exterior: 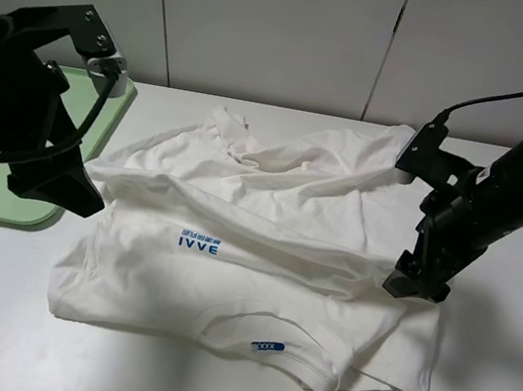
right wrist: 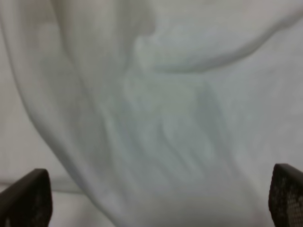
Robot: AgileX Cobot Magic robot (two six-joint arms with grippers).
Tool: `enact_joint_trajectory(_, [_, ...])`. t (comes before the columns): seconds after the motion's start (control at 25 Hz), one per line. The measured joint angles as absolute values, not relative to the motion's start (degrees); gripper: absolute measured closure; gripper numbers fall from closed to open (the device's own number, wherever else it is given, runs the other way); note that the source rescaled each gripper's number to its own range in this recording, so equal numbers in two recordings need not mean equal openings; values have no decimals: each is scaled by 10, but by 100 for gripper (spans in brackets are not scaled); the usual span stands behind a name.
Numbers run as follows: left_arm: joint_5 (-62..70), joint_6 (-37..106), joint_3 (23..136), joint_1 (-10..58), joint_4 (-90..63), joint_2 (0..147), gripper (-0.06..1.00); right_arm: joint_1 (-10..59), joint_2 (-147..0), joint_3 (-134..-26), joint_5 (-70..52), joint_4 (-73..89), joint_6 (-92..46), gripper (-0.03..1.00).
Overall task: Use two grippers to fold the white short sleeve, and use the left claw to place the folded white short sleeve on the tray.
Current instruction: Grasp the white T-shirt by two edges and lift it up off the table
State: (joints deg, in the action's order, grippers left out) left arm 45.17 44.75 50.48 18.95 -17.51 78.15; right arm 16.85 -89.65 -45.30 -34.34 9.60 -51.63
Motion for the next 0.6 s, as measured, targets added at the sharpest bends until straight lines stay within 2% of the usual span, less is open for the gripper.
enact_joint_trajectory(0.36, [430,448,505,189,-175,782,-2,168,-967,-453,-339,91,-507,-3])
enact_joint_trajectory(0.4, [428,448,505,189,-175,782,-1,168,-971,-453,-335,87,-507,4])
enact_joint_trajectory(0.48, [423,448,505,189,-175,782,-1,168,-971,-453,-331,84,-507,38])
enact_joint_trajectory(0.52, [414,451,505,189,-175,782,0,168,-971,-453,-331,84,-507,56])
enact_joint_trajectory(0.56, [409,454,505,189,-175,782,0,168,-971,-453,-331,84,-505,87])
enact_joint_trajectory(0.6, [404,455,505,189,-175,782,0,168,-971,-453,-331,84,-505,87])
